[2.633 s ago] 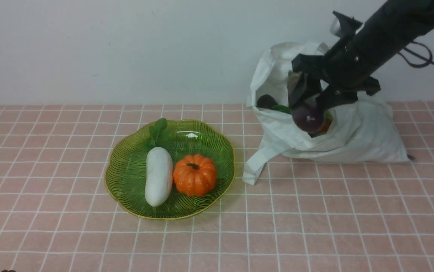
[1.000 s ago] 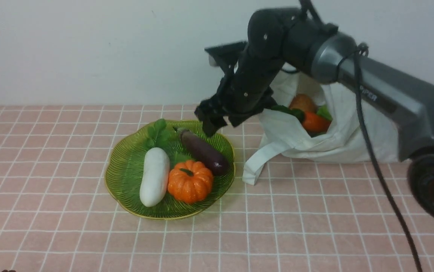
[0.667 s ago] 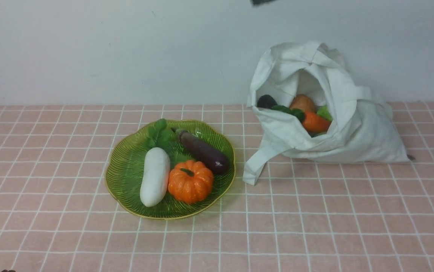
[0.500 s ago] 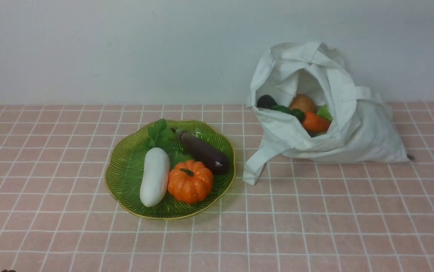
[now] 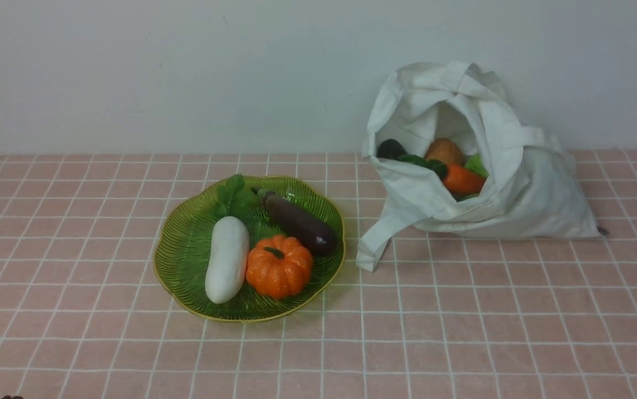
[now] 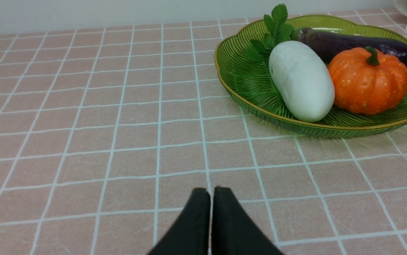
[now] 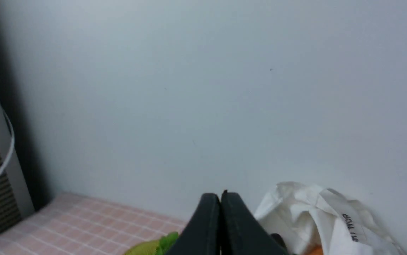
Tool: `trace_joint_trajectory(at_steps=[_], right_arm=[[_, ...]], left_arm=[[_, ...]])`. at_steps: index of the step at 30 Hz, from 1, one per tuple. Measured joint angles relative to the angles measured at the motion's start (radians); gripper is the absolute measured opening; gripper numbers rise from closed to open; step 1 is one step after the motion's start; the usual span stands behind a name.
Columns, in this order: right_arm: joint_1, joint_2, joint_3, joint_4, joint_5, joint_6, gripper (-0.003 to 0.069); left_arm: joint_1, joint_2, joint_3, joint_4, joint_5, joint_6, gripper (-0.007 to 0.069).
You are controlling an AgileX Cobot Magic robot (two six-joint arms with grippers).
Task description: Take vegetables from bag on pink coffee tablecloth place on plate.
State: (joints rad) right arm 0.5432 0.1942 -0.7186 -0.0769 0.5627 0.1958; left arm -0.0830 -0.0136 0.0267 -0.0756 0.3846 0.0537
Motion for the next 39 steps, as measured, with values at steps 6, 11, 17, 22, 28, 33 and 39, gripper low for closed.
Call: trace_joint_trajectory(at_steps=[6,11,17,22,28,33,39], right_arm=[[0.001,-0.209,0.244,-0.001,-0.116,0.049,-0.0015],[0.002,-0.21,0.298,0.091,-0.128,0.103,-0.0015],[0.002,-0.21,0.299,0.118,-0.142,0.117,-0.0015],[0.002,-0.21,0.3,0.084,-0.155,0.096,-0.0015],[0.002,-0.21,0.338,0.077,-0.235,-0.043,-0.0015],[0.002,-0.21,0.377,0.105,-0.295,-0.122,-0.0015],[-0.042,-0.21,0.448,0.068,-0.309,-0.131,-0.0015]], left_arm=[[0.0,-0.001,0.0,-0.001,0.0,0.0,-0.0006],[0.0,-0.001,0.0,-0.002,0.0,0.0,-0.0006],[0.0,-0.001,0.0,-0.002,0.0,0.0,-0.0006],[0.0,-0.001,0.0,-0.003,0.0,0.0,-0.0006],[0.0,-0.001,0.0,-0.003,0.0,0.0,-0.0006],[0.0,-0.001,0.0,-0.003,0.0,0.0,-0.0006],[0.0,-0.001,0.0,-0.003,0.0,0.0,-0.0006]])
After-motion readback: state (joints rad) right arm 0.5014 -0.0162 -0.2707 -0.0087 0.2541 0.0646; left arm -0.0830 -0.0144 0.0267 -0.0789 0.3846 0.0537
